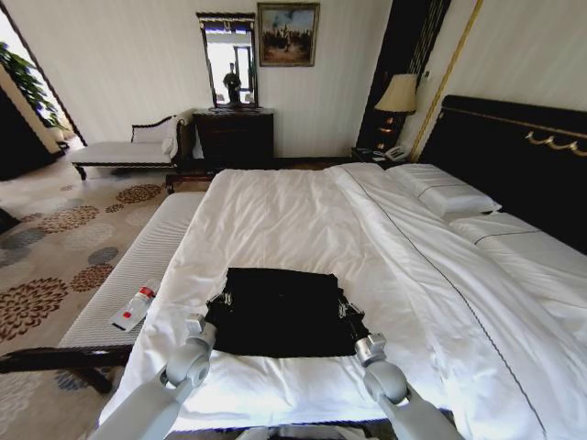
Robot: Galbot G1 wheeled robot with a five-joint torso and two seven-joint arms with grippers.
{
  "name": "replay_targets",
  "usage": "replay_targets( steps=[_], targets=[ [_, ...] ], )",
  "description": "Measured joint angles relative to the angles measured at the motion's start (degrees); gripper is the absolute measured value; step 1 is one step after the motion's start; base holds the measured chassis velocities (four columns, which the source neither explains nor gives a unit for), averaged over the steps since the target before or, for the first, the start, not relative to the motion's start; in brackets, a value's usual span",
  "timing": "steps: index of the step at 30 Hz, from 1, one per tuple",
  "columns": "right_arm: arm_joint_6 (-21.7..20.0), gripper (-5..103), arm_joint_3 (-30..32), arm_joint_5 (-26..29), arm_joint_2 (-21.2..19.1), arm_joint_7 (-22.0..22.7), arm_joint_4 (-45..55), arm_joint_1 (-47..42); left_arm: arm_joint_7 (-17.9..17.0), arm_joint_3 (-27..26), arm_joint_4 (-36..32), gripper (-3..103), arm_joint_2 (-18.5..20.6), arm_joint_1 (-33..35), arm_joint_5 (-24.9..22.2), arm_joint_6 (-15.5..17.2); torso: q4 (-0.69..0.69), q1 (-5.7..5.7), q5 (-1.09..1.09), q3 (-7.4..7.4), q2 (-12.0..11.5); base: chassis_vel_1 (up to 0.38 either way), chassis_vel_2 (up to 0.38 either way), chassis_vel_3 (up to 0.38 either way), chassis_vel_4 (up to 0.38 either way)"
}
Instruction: Fold the clothes on the bed.
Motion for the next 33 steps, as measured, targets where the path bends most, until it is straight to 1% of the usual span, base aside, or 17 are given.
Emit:
replay_targets(
  steps=[5,8,12,14,15,17,19,21,24,26,28,33],
  targets=[
    [1.48,1,-0.02,-1.97,1.38,-0.51,-0.72,-1.76,0.94,-2.84,-1.24,1,-0.26,5.29,1.76,-1.09,0.01,0.00,0.01,0.00,0.00,0.000,0.000,0.000,0.000],
    [2.64,1,-0.50,-1.83,2.23,-0.34,-2.34,-2.20,1.73,-4.65,-2.22,1,-0.26,8.00,2.62,-1.86,0.01,-0.01,0.01,0.00,0.01,0.000,0.000,0.000,0.000],
    [3.55,1,-0.55,-0.92,2.66,0.35,-3.18,-2.22,1.93,-6.09,-1.95,1,-0.37,8.43,2.67,-2.18,0.00,0.00,0.01,0.00,0.00,0.000,0.000,0.000,0.000],
    [3.73,1,0.00,0.61,2.58,0.94,-2.20,-2.47,1.94,-7.35,-1.27,1,-0.28,8.04,2.33,-2.30,0.01,0.00,0.01,0.01,-0.01,0.000,0.000,0.000,0.000],
    [3.73,1,0.00,0.61,2.58,0.94,-2.20,-2.47,1.94,-7.35,-1.27,1,-0.28,8.04,2.33,-2.30,0.01,0.00,0.01,0.01,-0.01,0.000,0.000,0.000,0.000],
    [3.72,1,0.91,2.51,2.06,1.35,-0.14,-3.03,1.95,-7.90,-1.11,1,0.03,7.57,1.78,-2.31,0.01,0.00,0.01,0.01,-0.01,0.000,0.000,0.000,0.000],
    [3.61,1,1.44,3.54,1.52,1.50,1.32,-3.81,1.94,-7.90,-1.20,1,0.16,7.52,1.69,-2.31,0.01,0.00,0.00,0.01,-0.01,0.000,0.000,0.000,0.000],
    [3.63,1,1.61,3.43,1.24,1.50,1.76,-4.36,1.94,-7.51,-1.40,1,0.14,7.64,1.87,-2.32,0.00,0.00,0.01,0.01,-0.01,0.000,0.000,0.000,0.000],
    [4.63,1,1.58,1.15,1.31,1.44,0.58,-4.78,1.95,-5.81,-1.68,1,-0.37,8.26,3.13,-2.45,0.01,0.00,0.00,0.01,-0.01,0.000,0.000,0.000,0.000],
    [4.84,1,1.56,0.82,1.40,1.43,0.27,-4.77,1.98,-5.53,-1.70,1,-0.49,8.39,3.45,-2.50,0.00,0.00,0.00,0.01,-0.01,0.000,0.000,0.000,0.000],
    [5.68,1,1.51,-0.09,1.79,1.39,-1.04,-4.72,2.14,-4.66,-1.69,1,-0.91,9.01,4.88,-2.82,0.01,0.00,0.02,0.01,-0.01,0.000,0.000,0.000,0.000],
    [6.45,1,1.53,-0.65,1.78,1.01,-2.09,-5.00,2.51,-5.27,-1.35,1,-0.72,10.14,5.46,-3.42,0.00,0.00,0.01,0.01,-0.01,0.000,0.000,0.000,0.000]
  ],
)
